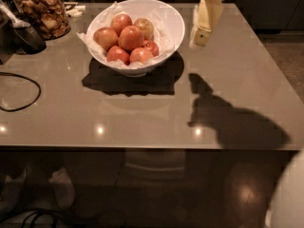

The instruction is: Pick apple from white bowl

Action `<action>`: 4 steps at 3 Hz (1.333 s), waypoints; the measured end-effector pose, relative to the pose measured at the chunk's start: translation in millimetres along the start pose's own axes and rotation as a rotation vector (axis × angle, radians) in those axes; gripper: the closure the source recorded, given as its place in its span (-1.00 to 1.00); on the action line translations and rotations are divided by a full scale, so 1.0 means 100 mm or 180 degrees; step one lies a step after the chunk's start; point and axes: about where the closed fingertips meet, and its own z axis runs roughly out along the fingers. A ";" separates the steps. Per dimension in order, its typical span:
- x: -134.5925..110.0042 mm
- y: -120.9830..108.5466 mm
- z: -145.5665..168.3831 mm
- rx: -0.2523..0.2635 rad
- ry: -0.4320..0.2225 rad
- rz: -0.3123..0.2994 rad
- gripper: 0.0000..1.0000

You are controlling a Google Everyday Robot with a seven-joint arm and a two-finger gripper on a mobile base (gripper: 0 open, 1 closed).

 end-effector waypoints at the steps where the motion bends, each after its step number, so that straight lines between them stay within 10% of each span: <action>1: -0.10 -0.16 -0.09 0.0158 -0.0105 -0.0010 -1.00; 3: -0.30 -0.25 0.09 0.0140 -0.0261 -0.0039 -1.00; 4: -0.78 -0.54 0.49 -0.0079 -0.0399 -0.0147 -1.00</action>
Offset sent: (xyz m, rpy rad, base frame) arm 0.0231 0.0296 0.0043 0.0717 -0.0211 0.0330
